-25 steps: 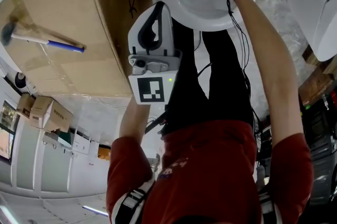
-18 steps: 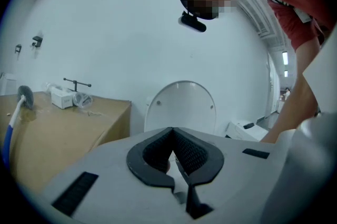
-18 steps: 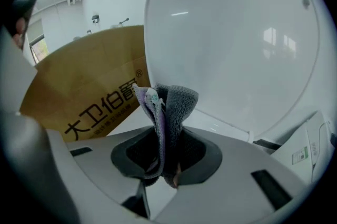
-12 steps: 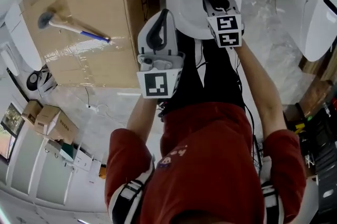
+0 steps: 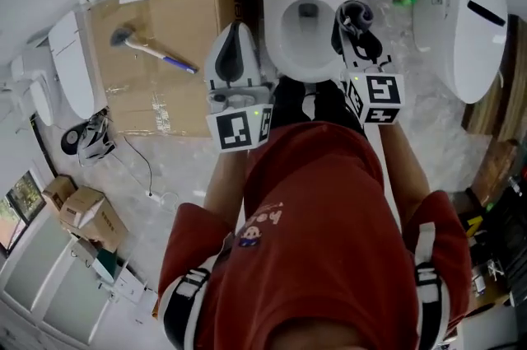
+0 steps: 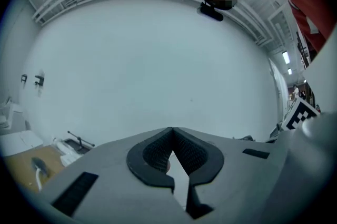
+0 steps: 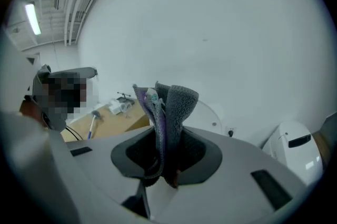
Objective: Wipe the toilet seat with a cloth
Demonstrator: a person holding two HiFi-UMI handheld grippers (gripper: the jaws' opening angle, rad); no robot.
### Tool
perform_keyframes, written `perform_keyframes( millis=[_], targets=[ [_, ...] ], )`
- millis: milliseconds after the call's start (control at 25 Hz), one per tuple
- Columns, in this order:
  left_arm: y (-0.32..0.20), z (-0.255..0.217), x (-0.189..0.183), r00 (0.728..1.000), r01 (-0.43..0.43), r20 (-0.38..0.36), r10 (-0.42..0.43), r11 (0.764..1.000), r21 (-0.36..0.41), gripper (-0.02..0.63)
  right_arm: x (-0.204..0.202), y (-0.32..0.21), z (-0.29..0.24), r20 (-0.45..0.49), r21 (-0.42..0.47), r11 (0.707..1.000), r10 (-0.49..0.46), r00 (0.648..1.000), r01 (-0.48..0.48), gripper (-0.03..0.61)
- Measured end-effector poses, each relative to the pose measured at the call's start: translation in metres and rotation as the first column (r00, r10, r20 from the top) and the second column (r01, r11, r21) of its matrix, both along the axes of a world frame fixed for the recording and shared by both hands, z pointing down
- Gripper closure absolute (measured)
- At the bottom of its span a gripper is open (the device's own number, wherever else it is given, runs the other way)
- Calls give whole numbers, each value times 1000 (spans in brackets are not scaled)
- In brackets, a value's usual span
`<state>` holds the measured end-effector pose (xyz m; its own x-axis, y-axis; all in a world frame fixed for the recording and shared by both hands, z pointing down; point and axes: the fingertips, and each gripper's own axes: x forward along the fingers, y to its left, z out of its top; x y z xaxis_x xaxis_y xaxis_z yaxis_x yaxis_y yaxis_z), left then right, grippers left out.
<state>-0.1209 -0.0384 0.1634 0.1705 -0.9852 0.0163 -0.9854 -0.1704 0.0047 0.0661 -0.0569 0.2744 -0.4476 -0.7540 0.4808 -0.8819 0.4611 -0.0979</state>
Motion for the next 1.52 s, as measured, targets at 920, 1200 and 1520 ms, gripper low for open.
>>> perform_keyframes(
  millis=[920,1200,1520],
  targets=[
    [-9,-138,23,996,-84,36,80,991,107,600,66,7,-249,87,521,838,140,986,-165,495],
    [-7,-137,27,996,-87,21,85,989,116,600,71,6,-246,72,524,835,150,986,-166,495],
    [-6,-137,29,996,-88,12,87,989,115,600,72,6,-244,58,519,840,149,987,-157,495]
  ],
)
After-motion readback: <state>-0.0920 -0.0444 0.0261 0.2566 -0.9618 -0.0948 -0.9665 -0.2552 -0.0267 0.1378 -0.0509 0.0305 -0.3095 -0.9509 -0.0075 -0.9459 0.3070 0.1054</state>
